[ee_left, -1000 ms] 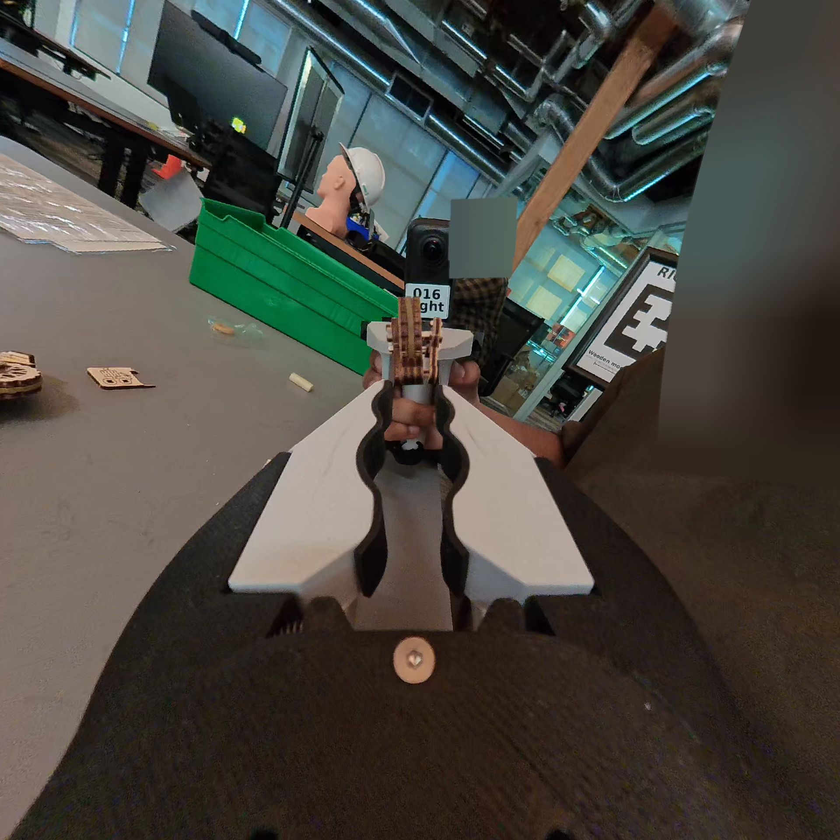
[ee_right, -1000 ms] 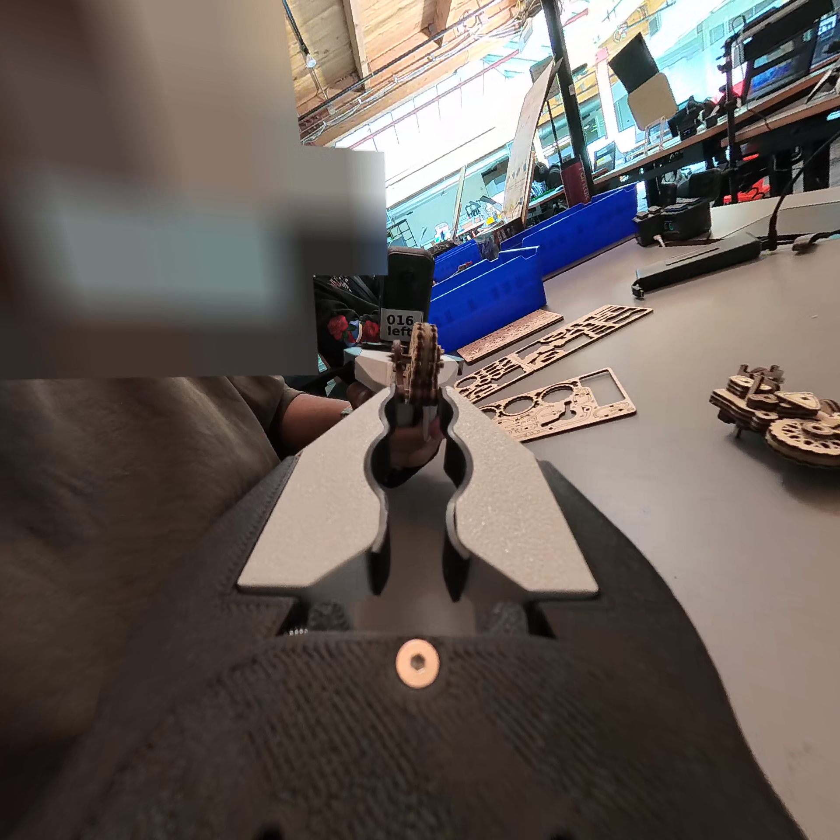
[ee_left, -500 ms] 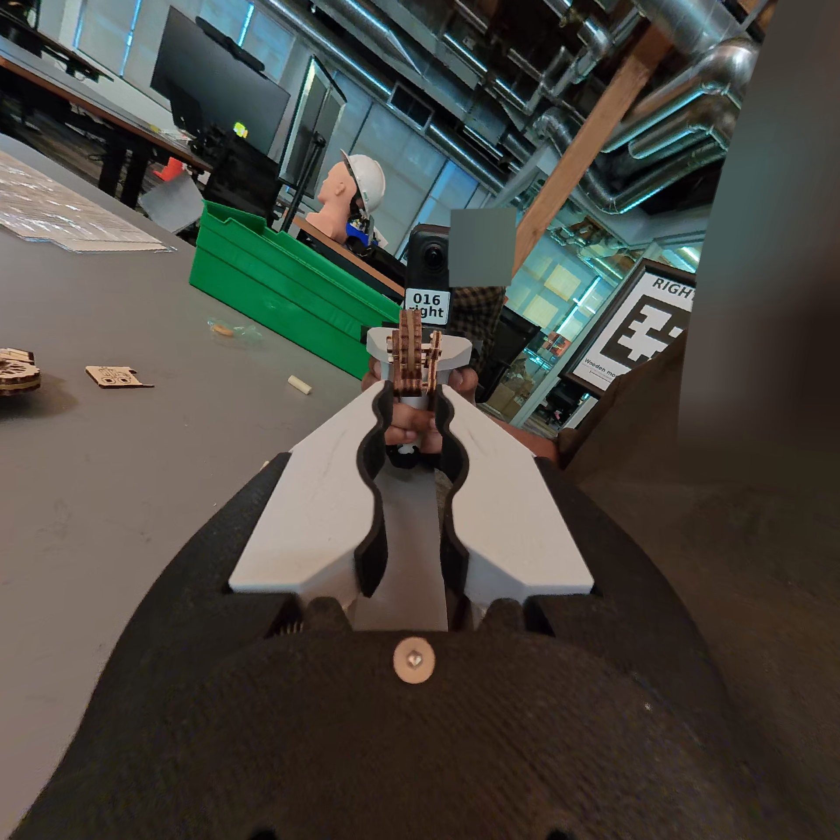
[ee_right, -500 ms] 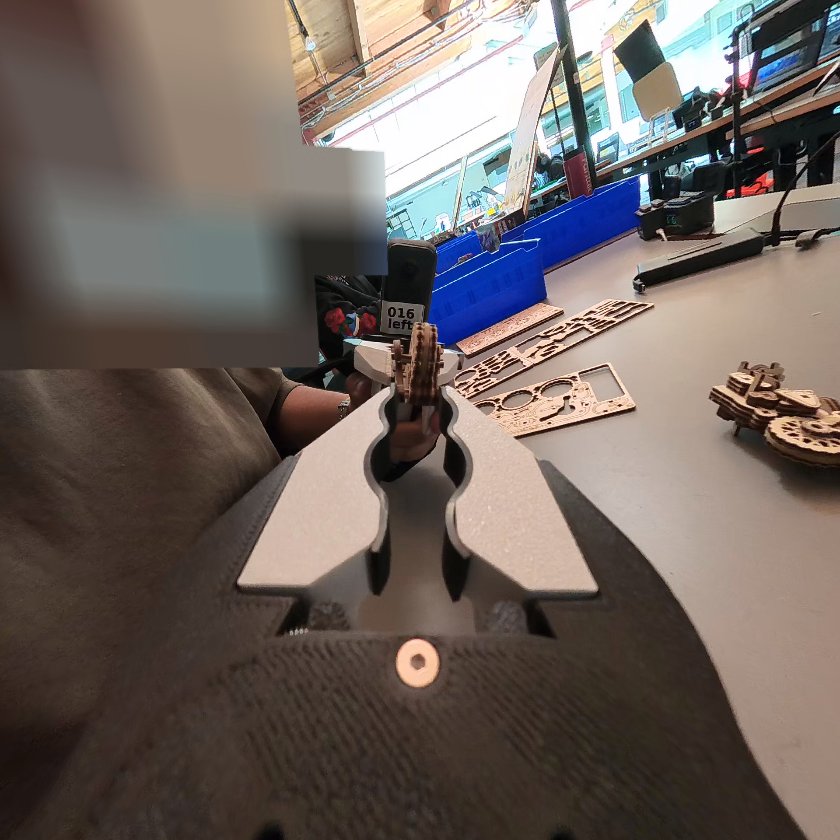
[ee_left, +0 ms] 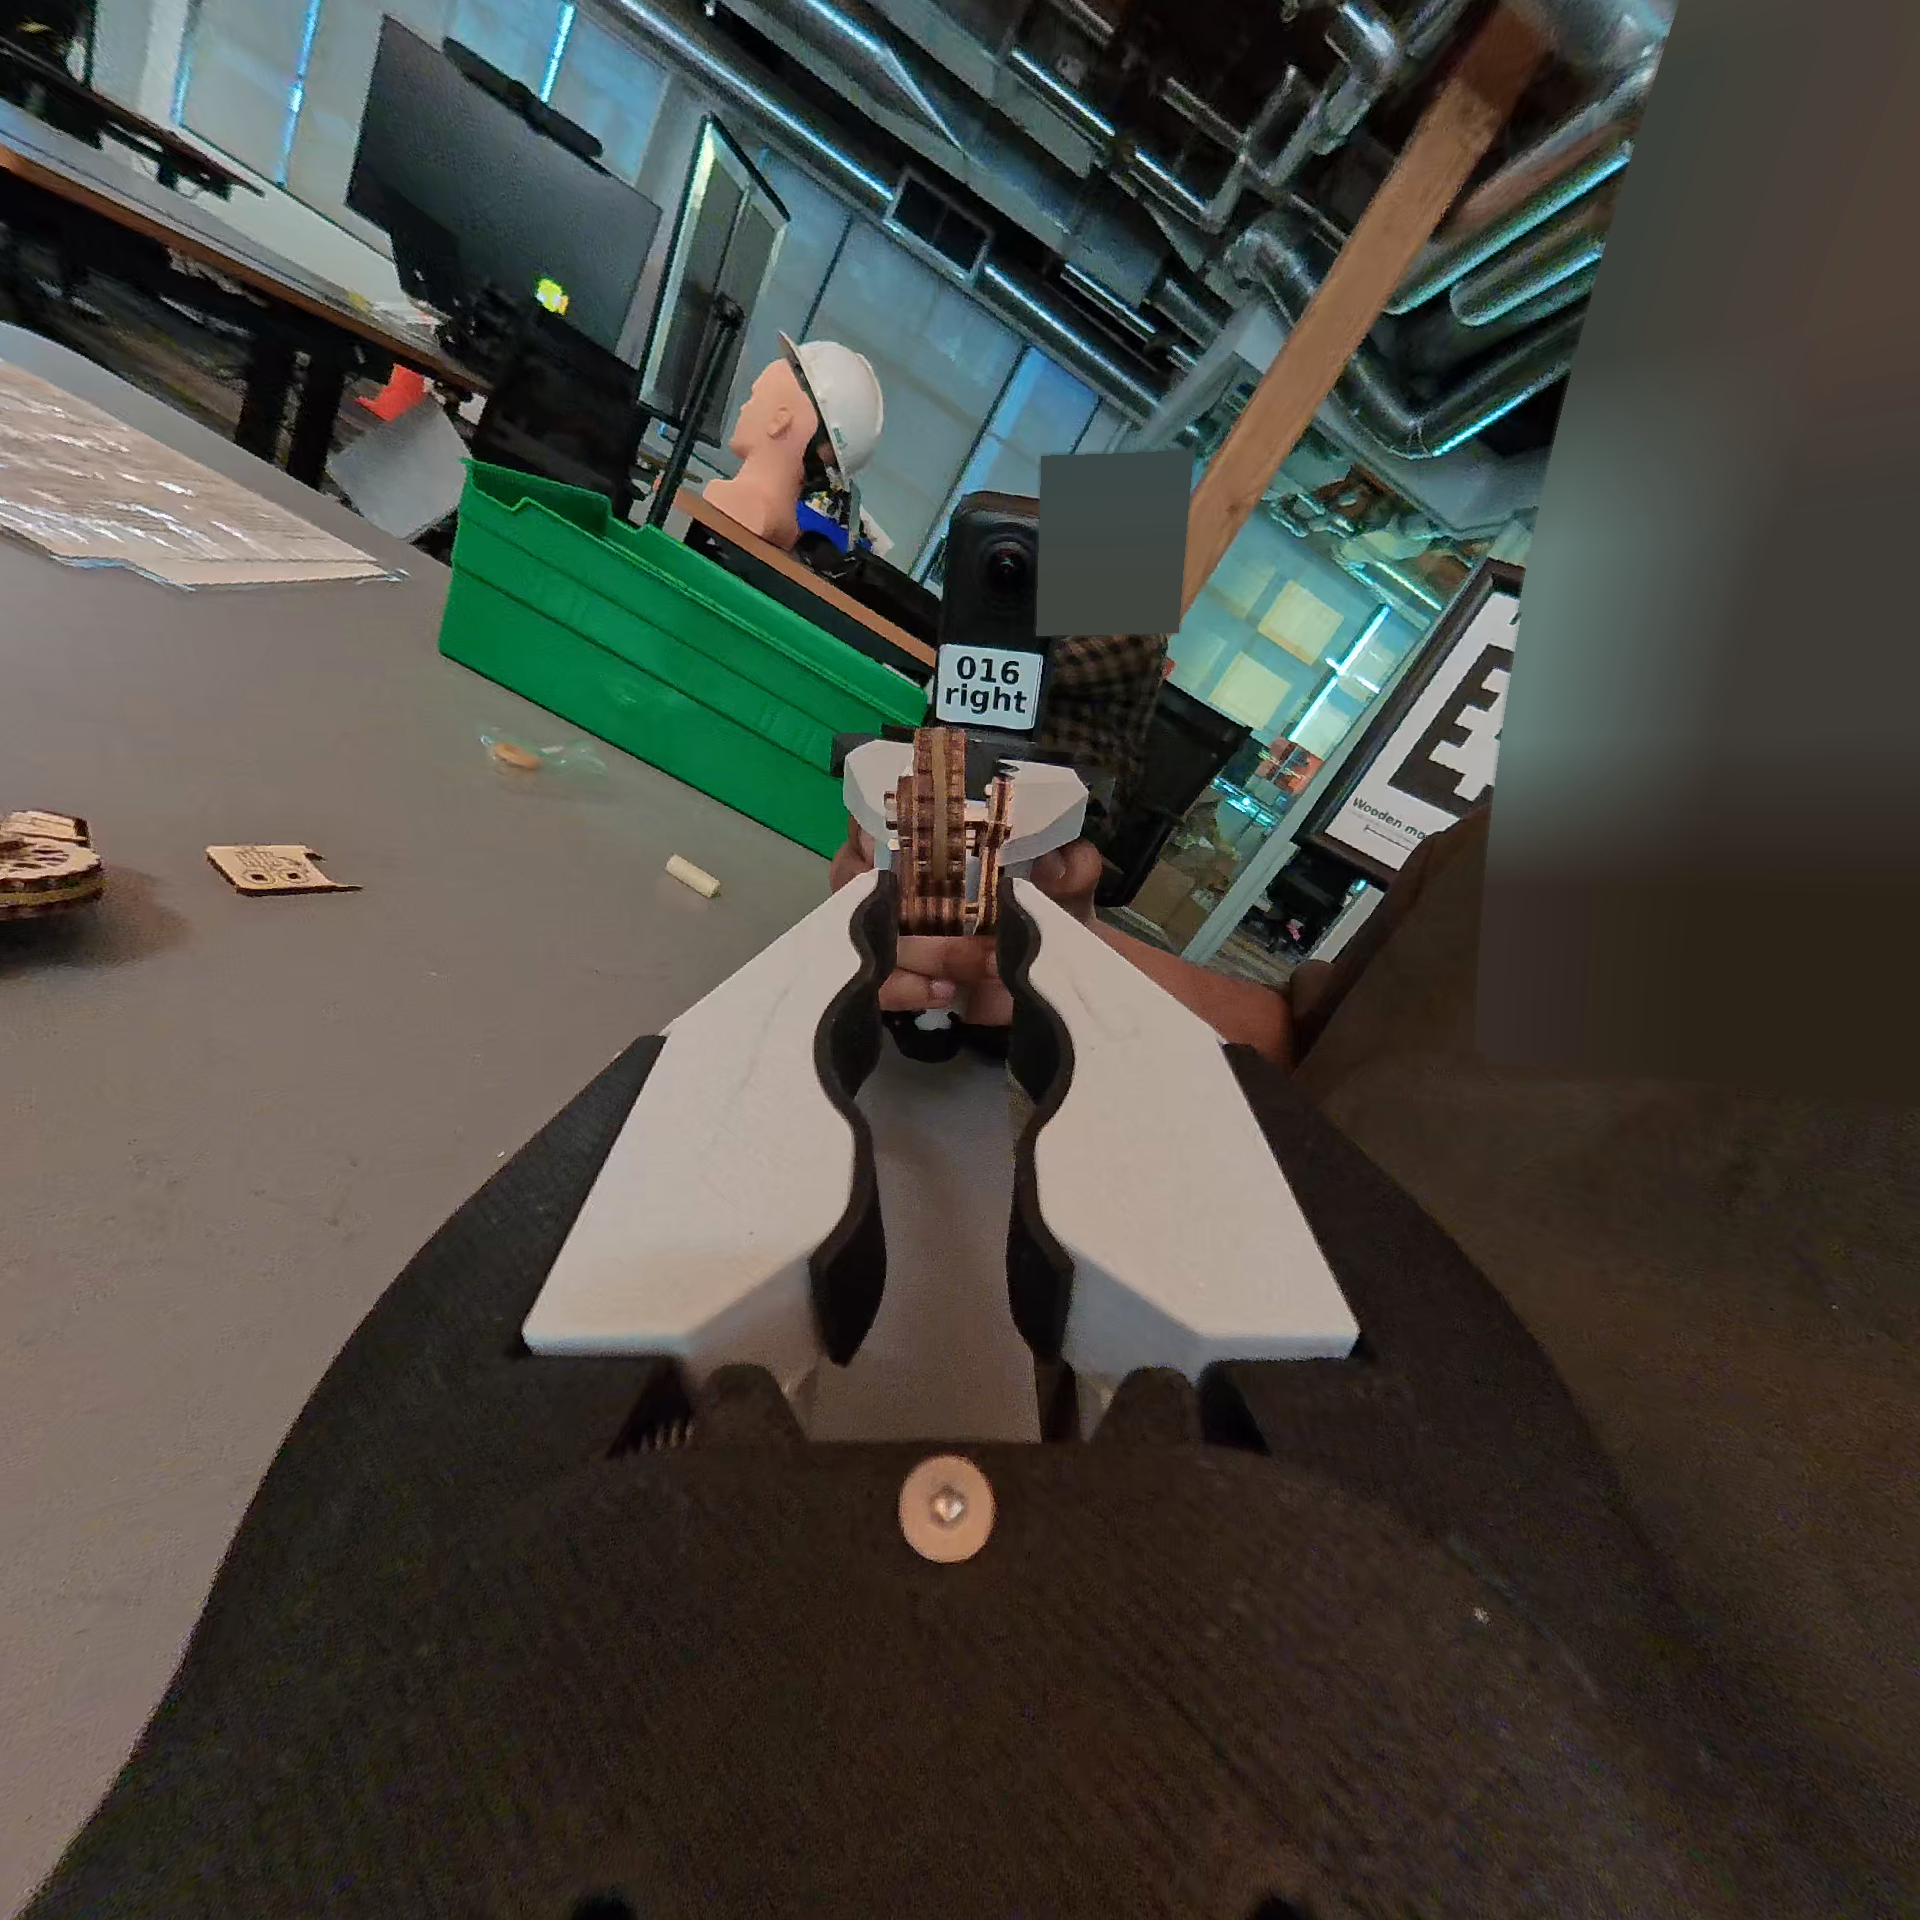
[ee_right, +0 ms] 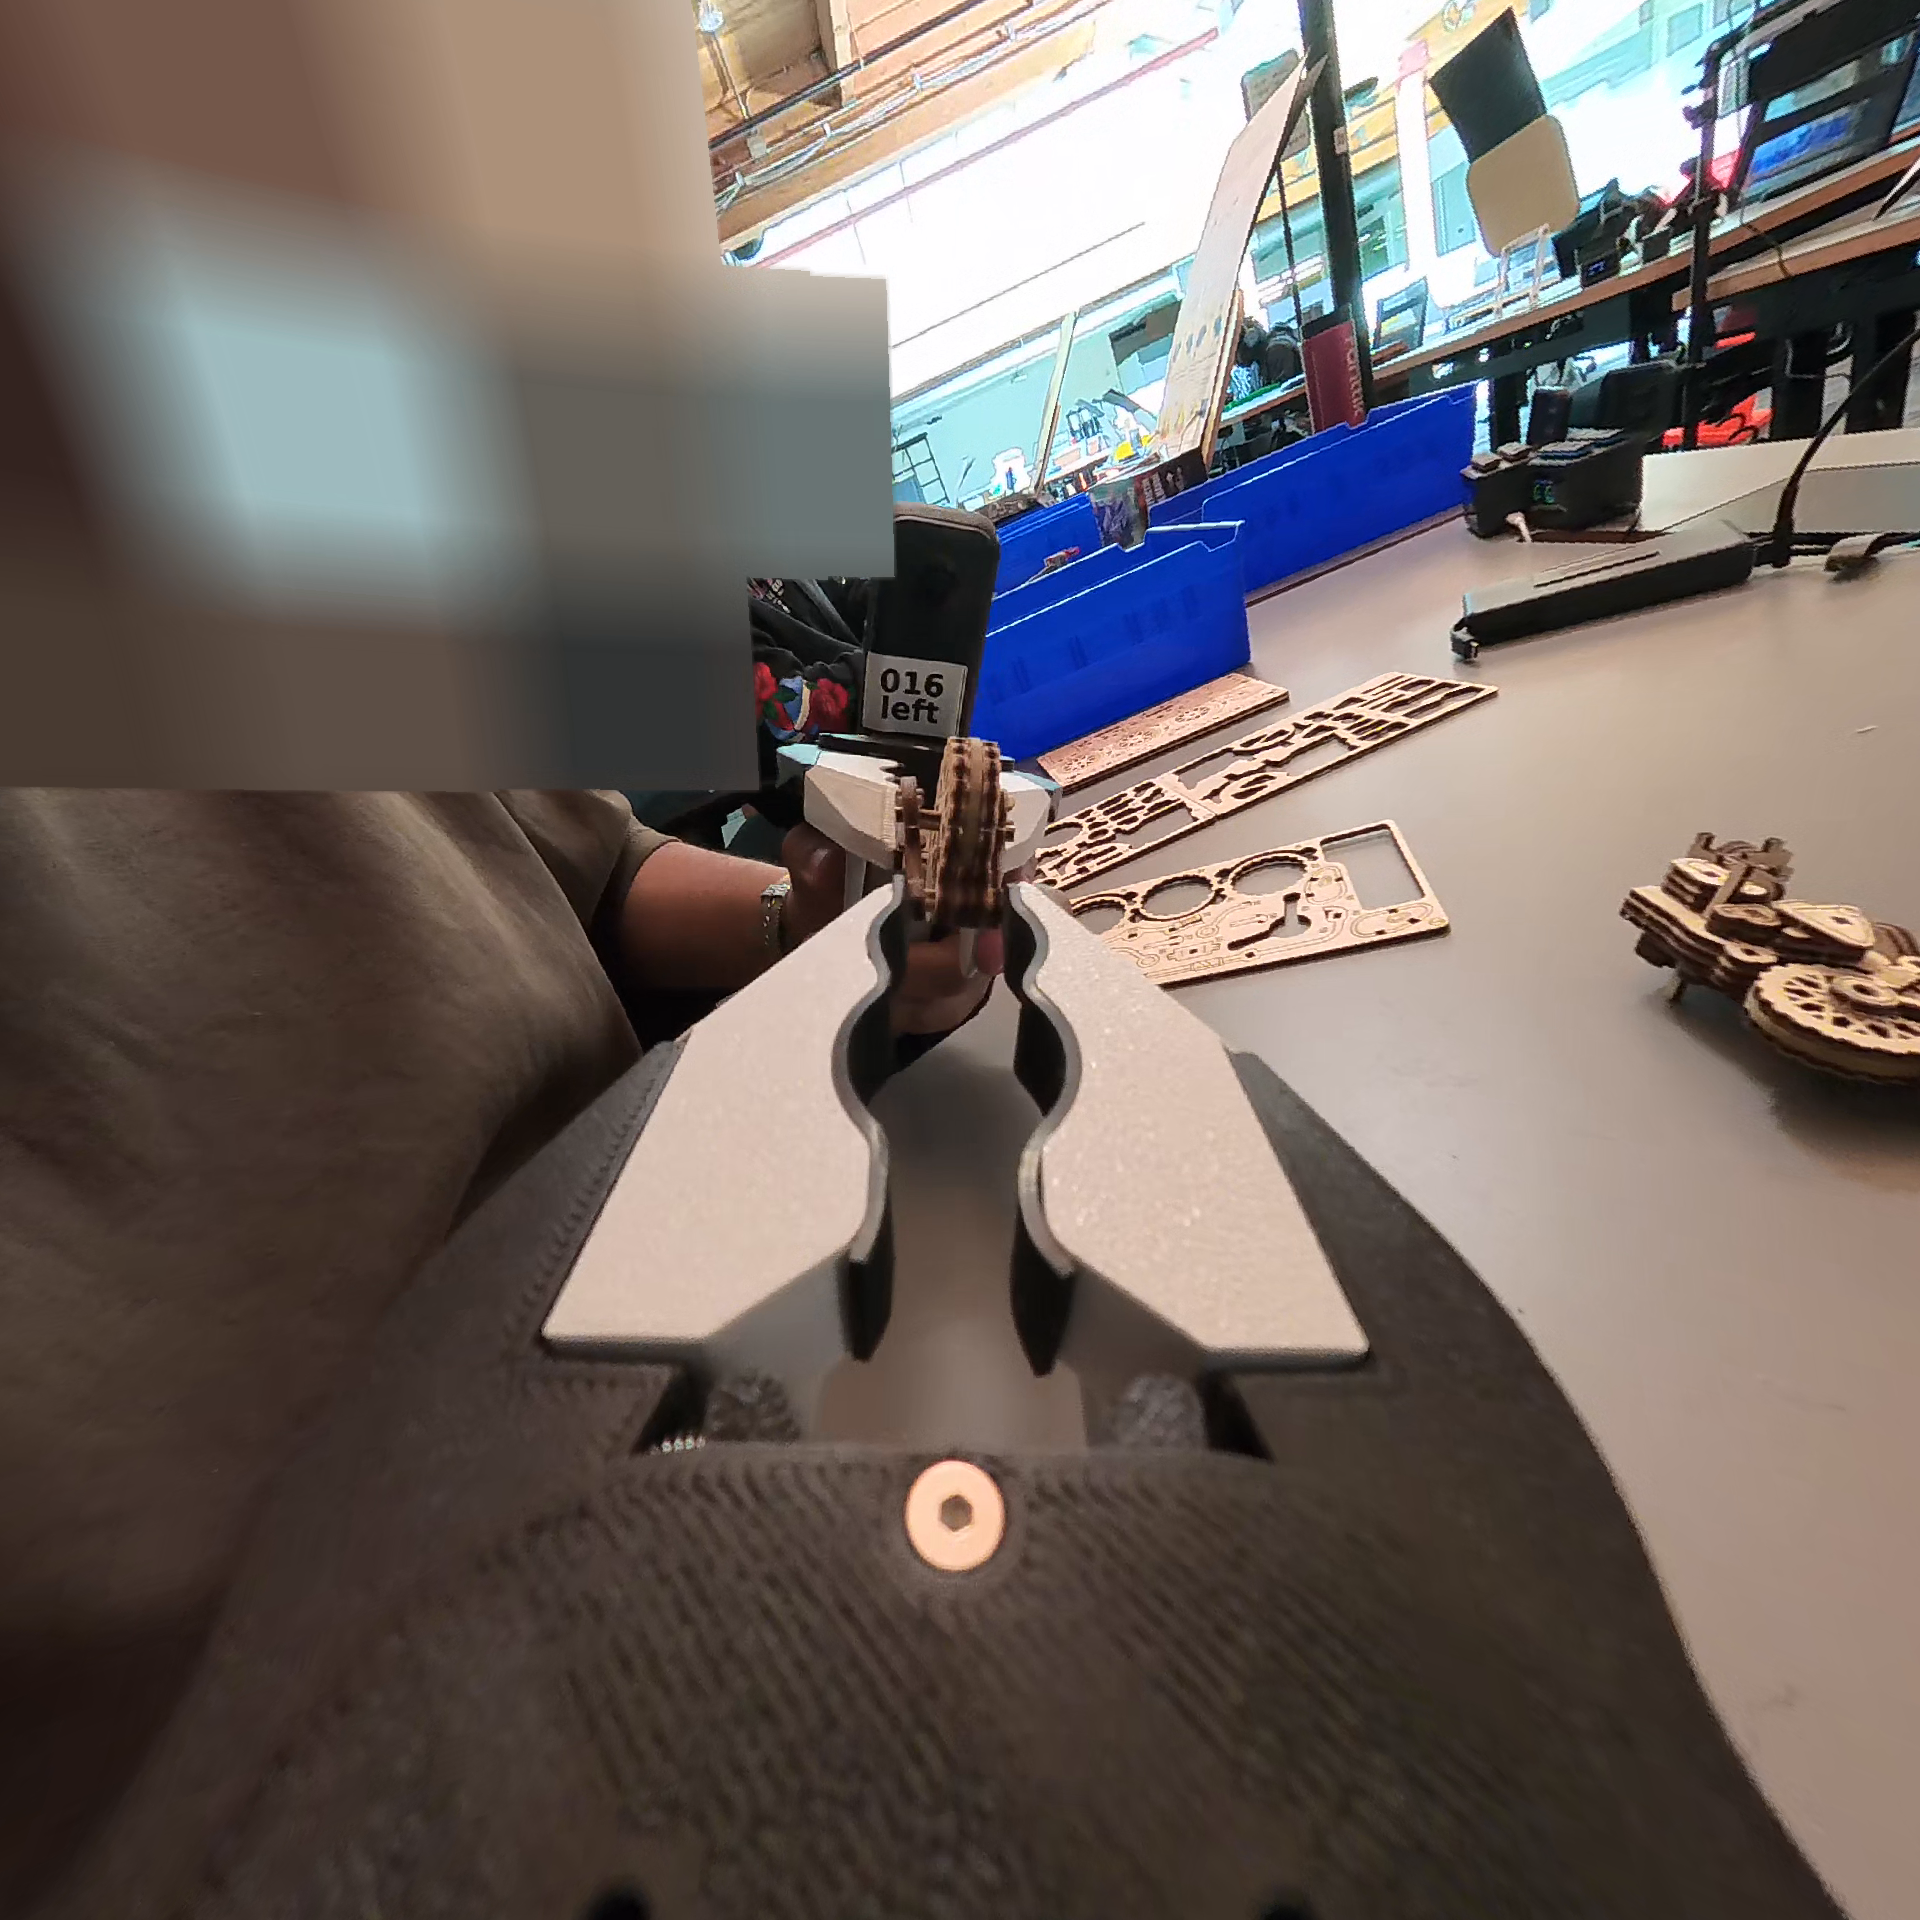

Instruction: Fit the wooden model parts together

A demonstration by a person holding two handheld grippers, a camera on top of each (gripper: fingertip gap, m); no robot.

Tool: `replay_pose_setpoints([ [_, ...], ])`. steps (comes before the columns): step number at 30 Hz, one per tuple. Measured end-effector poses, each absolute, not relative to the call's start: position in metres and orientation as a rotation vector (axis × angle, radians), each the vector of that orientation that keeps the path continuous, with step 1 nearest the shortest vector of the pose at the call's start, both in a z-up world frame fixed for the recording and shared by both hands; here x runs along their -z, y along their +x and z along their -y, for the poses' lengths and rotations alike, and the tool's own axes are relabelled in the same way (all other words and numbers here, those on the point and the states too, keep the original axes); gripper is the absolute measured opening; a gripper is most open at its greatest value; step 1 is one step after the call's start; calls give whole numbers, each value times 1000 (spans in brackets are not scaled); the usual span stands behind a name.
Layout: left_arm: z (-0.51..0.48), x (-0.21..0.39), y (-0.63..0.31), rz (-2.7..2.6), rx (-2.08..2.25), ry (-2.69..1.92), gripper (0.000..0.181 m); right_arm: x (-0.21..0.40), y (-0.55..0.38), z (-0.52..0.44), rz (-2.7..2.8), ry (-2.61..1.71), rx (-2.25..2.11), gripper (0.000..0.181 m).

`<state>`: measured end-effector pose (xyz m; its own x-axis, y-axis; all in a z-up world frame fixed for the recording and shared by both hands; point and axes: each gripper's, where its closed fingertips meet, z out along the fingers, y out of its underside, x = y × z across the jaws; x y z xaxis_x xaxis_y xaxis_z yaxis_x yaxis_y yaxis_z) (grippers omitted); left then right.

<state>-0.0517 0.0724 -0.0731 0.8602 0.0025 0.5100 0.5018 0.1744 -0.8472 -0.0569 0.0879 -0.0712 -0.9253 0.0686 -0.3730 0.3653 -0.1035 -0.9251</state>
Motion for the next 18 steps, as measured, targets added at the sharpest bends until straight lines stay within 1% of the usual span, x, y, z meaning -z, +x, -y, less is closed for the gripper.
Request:
replay_pose_setpoints([
  [18,-73,73,-50,409,277,-1378,17,74,-53,-85,-1988,451,2127,15],
])
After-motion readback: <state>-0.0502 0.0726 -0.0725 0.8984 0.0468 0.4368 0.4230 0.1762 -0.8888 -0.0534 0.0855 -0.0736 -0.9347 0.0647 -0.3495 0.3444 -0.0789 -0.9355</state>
